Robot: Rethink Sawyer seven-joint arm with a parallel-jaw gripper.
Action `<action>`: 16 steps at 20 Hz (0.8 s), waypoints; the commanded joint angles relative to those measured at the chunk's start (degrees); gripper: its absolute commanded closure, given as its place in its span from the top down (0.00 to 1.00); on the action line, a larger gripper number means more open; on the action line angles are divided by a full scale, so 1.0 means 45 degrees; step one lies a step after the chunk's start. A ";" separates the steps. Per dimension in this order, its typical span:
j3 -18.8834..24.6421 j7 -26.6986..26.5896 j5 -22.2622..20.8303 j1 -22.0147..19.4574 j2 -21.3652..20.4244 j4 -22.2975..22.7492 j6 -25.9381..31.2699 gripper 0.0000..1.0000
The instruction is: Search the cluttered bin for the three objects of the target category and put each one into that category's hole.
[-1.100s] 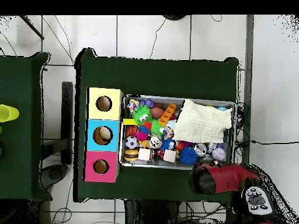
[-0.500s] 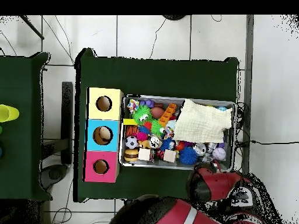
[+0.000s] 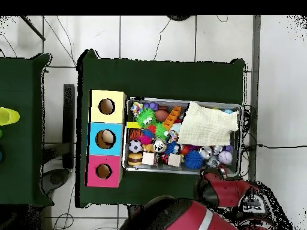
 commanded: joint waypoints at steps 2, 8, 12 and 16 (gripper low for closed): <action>0.1533 0.2527 0.0941 -0.1277 0.1155 -0.0816 -0.1235 1.00; 0.1879 0.2362 0.0731 -0.1641 0.0995 -0.0543 -0.1591 0.00; 0.2157 0.2317 0.0551 -0.1926 0.0869 -0.0380 -0.1662 0.00; 0.2334 0.2249 0.0514 -0.2100 0.0807 -0.0292 -0.1540 0.00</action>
